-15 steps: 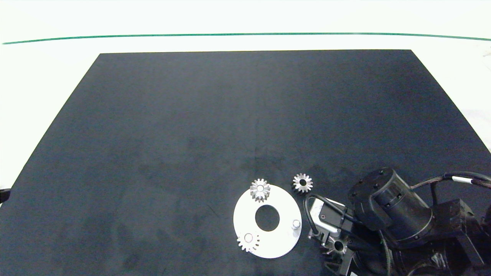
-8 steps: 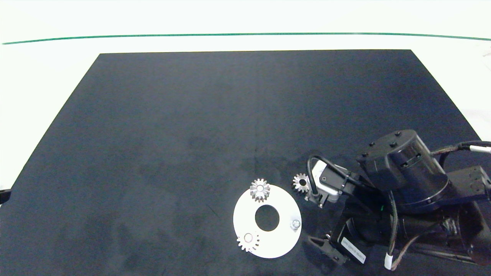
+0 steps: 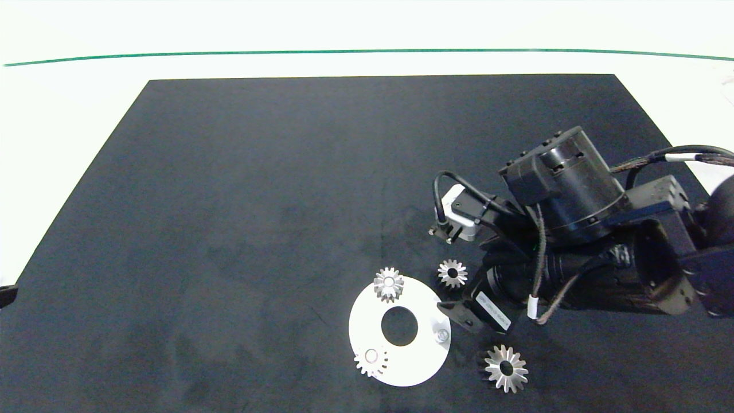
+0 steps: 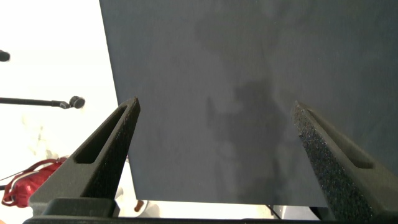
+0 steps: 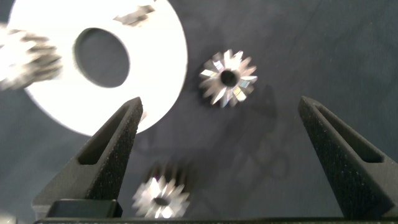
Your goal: Remove an incorrectly installed larger gear and replace it with the correct smaller gear
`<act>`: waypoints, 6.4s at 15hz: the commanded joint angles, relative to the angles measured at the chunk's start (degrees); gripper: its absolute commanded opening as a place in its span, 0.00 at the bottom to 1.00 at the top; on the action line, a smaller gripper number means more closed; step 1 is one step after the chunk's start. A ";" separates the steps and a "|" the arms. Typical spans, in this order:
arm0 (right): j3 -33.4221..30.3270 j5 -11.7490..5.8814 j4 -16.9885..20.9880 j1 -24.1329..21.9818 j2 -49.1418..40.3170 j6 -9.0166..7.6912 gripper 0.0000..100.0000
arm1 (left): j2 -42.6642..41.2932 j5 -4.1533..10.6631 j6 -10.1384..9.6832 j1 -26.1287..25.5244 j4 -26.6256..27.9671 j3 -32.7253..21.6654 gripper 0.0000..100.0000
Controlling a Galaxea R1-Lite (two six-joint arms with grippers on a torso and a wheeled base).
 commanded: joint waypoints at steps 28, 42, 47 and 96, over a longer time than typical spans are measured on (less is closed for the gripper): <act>-4.77 0.26 0.06 -3.66 8.22 3.16 0.80 | -0.27 0.05 0.23 0.02 0.17 0.09 1.00; -4.60 3.16 -0.11 -3.66 8.93 3.69 0.52 | -0.36 -0.03 0.85 0.02 0.17 0.35 1.00; -4.60 3.16 -0.11 -4.02 8.93 3.60 0.43 | -0.36 -0.03 0.85 0.02 0.08 0.35 1.00; 5.25 2.72 0.24 7.76 2.69 3.86 0.25 | -0.36 -0.03 0.93 -0.86 0.08 1.14 1.00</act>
